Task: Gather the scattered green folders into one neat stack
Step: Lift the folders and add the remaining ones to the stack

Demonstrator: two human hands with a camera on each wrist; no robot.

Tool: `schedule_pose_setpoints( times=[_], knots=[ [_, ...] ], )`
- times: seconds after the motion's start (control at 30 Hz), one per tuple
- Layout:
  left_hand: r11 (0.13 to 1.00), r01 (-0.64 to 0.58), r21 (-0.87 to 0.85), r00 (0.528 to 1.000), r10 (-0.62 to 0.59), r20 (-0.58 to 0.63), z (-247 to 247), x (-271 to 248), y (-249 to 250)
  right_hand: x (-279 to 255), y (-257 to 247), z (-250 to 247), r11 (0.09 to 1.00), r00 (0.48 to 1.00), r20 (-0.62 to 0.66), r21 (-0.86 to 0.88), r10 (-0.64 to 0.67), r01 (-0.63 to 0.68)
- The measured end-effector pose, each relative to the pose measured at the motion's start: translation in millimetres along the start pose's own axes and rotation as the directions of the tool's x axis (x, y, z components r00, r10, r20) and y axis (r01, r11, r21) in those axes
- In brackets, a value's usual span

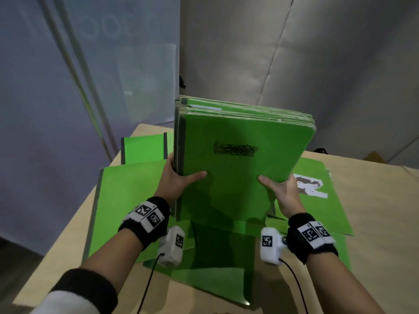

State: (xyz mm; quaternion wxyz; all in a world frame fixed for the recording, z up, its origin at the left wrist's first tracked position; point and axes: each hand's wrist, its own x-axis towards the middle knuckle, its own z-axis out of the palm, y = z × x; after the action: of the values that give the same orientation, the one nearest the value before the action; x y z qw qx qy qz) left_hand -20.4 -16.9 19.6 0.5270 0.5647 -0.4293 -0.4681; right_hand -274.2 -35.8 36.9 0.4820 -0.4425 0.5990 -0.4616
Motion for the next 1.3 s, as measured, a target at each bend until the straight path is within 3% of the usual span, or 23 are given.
schedule_pose_setpoints(
  times=[0.17, 0.37, 0.43, 0.53, 0.67, 0.73, 0.87, 0.9, 1.0, 1.07, 1.17, 1.3],
  knots=[
    [0.997, 0.001, 0.076, 1.0, -0.002, 0.019, 2.2, 6.2, 3.6, 1.6, 12.0, 4.5, 0.99, 0.999, 0.037, -0.138, 0.017, -0.012],
    [0.996, 0.055, 0.075, 0.99, -0.045, -0.135, -14.3, 15.1, 10.2, 5.8, -1.9, 18.4, 0.977, 0.998, 0.047, -0.207, -0.033, 0.042],
    [0.979, 0.148, 0.142, 0.982, -0.128, -0.141, -32.2, 21.5, 7.0, 5.2, -2.2, 32.0, 0.972, 0.997, 0.075, -0.236, 0.018, 0.0],
    [0.872, 0.361, 0.33, 0.932, -0.325, -0.162, -65.8, 16.7, -12.5, -5.4, 7.8, 62.3, 0.954, 0.981, 0.101, -0.267, 0.166, -0.134],
    [0.694, 0.519, 0.499, 0.853, -0.461, -0.246, -99.9, -1.0, -40.2, -9.6, 43.6, 101.6, 0.929, 0.921, 0.194, -0.227, 0.337, -0.293],
    [0.646, 0.594, 0.479, 0.801, -0.529, -0.28, -114.8, -3.7, -47.5, -7.1, 55.7, 117.0, 0.9, 0.901, 0.215, -0.313, 0.378, -0.303],
    [0.587, 0.648, 0.486, 0.758, -0.56, -0.335, -157.8, 18.5, -97.3, 4.6, 59.7, 128.6, 0.872, 0.872, 0.287, -0.416, 0.396, -0.259],
    [0.569, 0.648, 0.506, 0.756, -0.56, -0.338, -154.4, 16.3, -87.7, 7.8, 60.8, 128.4, 0.859, 0.877, 0.284, -0.457, 0.387, -0.231],
    [0.664, 0.586, 0.465, 0.81, -0.505, -0.299, -137.8, 7.5, -51.1, 13.5, 63.2, 122.5, 0.741, 0.911, 0.225, -0.662, 0.345, -0.117],
    [0.73, 0.537, 0.424, 0.841, -0.501, -0.203, -131.7, 11.5, -43.2, 16.1, 64.1, 113.0, 0.692, 0.938, 0.161, -0.714, 0.306, -0.104],
    [0.74, 0.533, 0.41, 0.842, -0.51, -0.174, -124.1, 20.3, -49.1, 18.3, 67.7, 97.0, 0.745, 0.944, 0.144, -0.653, 0.297, -0.135],
    [0.644, 0.564, 0.516, 0.814, -0.539, -0.216, -111.2, 21.6, -55.6, 16.9, 83.6, 83.3, 0.815, 0.944, 0.143, -0.553, 0.296, -0.172]
  ],
)
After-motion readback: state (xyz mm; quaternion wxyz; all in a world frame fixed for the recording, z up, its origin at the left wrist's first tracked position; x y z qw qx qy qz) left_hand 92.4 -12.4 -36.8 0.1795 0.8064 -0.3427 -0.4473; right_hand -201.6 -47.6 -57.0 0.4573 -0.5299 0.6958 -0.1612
